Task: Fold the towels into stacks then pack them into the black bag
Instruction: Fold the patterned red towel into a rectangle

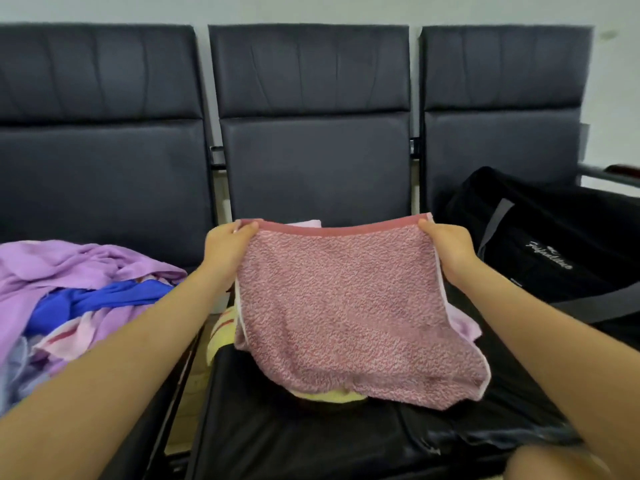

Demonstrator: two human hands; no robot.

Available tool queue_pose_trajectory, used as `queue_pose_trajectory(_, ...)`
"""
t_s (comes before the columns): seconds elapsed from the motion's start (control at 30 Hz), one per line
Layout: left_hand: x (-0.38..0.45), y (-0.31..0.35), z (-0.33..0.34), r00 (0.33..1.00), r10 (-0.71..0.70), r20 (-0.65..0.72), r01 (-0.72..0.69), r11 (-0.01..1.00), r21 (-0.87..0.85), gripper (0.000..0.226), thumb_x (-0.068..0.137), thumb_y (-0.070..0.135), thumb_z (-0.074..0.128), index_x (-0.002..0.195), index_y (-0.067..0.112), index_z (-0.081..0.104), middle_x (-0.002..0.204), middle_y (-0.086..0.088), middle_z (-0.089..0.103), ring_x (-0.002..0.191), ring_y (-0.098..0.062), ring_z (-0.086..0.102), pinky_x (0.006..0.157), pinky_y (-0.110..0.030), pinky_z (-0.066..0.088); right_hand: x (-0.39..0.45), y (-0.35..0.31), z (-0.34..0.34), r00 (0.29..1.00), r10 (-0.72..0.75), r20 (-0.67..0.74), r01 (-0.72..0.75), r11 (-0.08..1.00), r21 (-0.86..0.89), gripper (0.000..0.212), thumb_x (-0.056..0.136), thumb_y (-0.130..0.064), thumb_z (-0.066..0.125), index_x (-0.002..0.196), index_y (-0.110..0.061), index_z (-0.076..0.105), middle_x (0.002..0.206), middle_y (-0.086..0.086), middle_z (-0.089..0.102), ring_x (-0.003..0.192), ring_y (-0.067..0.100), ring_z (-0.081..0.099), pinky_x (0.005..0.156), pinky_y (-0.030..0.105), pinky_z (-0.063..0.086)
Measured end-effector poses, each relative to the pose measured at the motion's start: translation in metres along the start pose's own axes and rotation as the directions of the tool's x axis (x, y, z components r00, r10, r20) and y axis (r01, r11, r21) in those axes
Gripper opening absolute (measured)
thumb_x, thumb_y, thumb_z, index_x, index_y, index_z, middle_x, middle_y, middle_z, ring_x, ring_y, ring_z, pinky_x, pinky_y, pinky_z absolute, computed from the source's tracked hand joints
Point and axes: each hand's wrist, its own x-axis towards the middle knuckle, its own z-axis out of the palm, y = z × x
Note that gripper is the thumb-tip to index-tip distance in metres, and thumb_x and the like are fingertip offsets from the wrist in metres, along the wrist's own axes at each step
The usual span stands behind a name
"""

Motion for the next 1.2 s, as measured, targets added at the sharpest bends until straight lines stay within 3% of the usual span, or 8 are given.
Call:
queue_pose_trajectory(0.23, 0.003, 0.079, -0.003, 0.998, 0.066, -0.02, -0.069, 0.97, -0.234, 0.013, 0.091, 0.012, 0.062, 0.1, 0.013, 0.072, 0.102, -0.007, 0.07, 0.092, -0.019, 0.066, 0.076, -0.027, 0.052, -0.022, -0.114, 0.012, 0.976, -0.216, -0.021, 0.217, 0.97, 0.106, 0.025, 0.09, -0.024, 0.065, 0.069, -0.012, 0.062, 0.07, 0.002, 0.057, 0.062, 0.012, 0.053, 0.061, 0.024, 0.043)
queue_pose_trajectory(0.37, -0.01, 0.119, -0.002, 0.997, 0.076, -0.003, -0.072, 0.925, -0.372, 0.012, 0.089, 0.014, 0.064, 0.099, 0.011, 0.071, 0.103, -0.011, 0.07, 0.092, -0.022, 0.067, 0.075, -0.031, 0.053, -0.047, -0.151, 0.022, 0.949, -0.311, 0.051, 0.303, 0.944, 0.128, 0.015, 0.09, -0.023, 0.065, 0.089, -0.009, 0.063, 0.078, 0.009, 0.054, 0.069, 0.017, 0.051, 0.064, 0.027, 0.043)
queue_pose_trajectory(0.53, -0.028, 0.157, -0.019, 0.99, 0.144, -0.007, -0.133, 0.891, -0.433, 0.019, 0.089, 0.017, 0.064, 0.104, 0.009, 0.072, 0.103, -0.01, 0.07, 0.09, -0.02, 0.066, 0.081, -0.033, 0.054, -0.067, -0.181, 0.017, 0.943, -0.332, 0.009, 0.323, 0.922, 0.212, 0.019, 0.09, -0.021, 0.065, 0.075, -0.01, 0.063, 0.069, 0.0, 0.053, 0.06, 0.009, 0.048, 0.056, 0.022, 0.041)
queue_pose_trajectory(0.63, -0.033, 0.164, -0.035, 0.989, 0.145, -0.015, -0.137, 0.892, -0.432, 0.018, 0.09, 0.019, 0.062, 0.103, 0.014, 0.073, 0.104, -0.007, 0.07, 0.092, -0.019, 0.065, 0.077, -0.031, 0.054, -0.064, -0.181, 0.008, 0.939, -0.343, -0.018, 0.34, 0.922, 0.183, 0.032, 0.09, -0.021, 0.064, 0.097, 0.01, 0.066, 0.069, 0.002, 0.049, 0.062, 0.01, 0.045, 0.054, 0.021, 0.039)
queue_pose_trajectory(0.7, -0.037, 0.162, -0.041, 0.994, 0.106, 0.033, -0.079, 0.886, -0.456, 0.018, 0.092, 0.019, 0.06, 0.103, 0.017, 0.073, 0.1, -0.005, 0.071, 0.088, -0.017, 0.066, 0.068, -0.028, 0.053, -0.063, -0.176, 0.002, 0.952, -0.304, -0.035, 0.305, 0.932, 0.196, 0.033, 0.089, -0.02, 0.065, 0.105, 0.01, 0.066, 0.072, 0.001, 0.055, 0.067, 0.011, 0.05, 0.058, 0.021, 0.042)
queue_pose_trajectory(0.77, -0.042, 0.16, -0.042, 0.995, 0.078, 0.065, -0.038, 0.88, -0.474, 0.017, 0.093, 0.018, 0.058, 0.101, 0.018, 0.073, 0.096, -0.004, 0.071, 0.083, -0.016, 0.066, 0.064, -0.027, 0.053, -0.064, -0.172, -0.003, 0.968, -0.248, -0.033, 0.249, 0.939, 0.239, 0.017, 0.088, -0.02, 0.067, 0.088, -0.003, 0.069, 0.075, 0.003, 0.059, 0.075, 0.016, 0.054, 0.066, 0.028, 0.044)
queue_pose_trajectory(1.0, -0.048, 0.164, -0.037, 0.985, 0.104, 0.136, -0.026, 0.877, -0.479, 0.02, 0.094, 0.019, 0.055, 0.107, 0.016, 0.071, 0.099, -0.004, 0.069, 0.084, -0.015, 0.065, 0.068, -0.027, 0.052, -0.066, -0.163, -0.01, 0.977, -0.214, 0.005, 0.2, 0.918, 0.343, 0.014, 0.089, -0.018, 0.066, 0.077, -0.011, 0.066, 0.081, 0.005, 0.065, 0.074, 0.016, 0.061, 0.074, 0.033, 0.051)
queue_pose_trajectory(1.2, -0.046, 0.177, -0.03, 0.974, 0.037, 0.224, 0.103, 0.809, -0.579, 0.018, 0.094, 0.02, 0.056, 0.092, 0.016, 0.073, 0.077, 0.001, 0.072, 0.066, -0.011, 0.068, 0.061, -0.024, 0.056, -0.067, -0.172, -0.013, 0.953, -0.18, 0.245, 0.063, 0.905, 0.42, 0.014, 0.095, -0.023, 0.056, 0.09, -0.014, 0.066, 0.079, 0.001, 0.067, 0.07, 0.014, 0.063, 0.067, 0.031, 0.051)
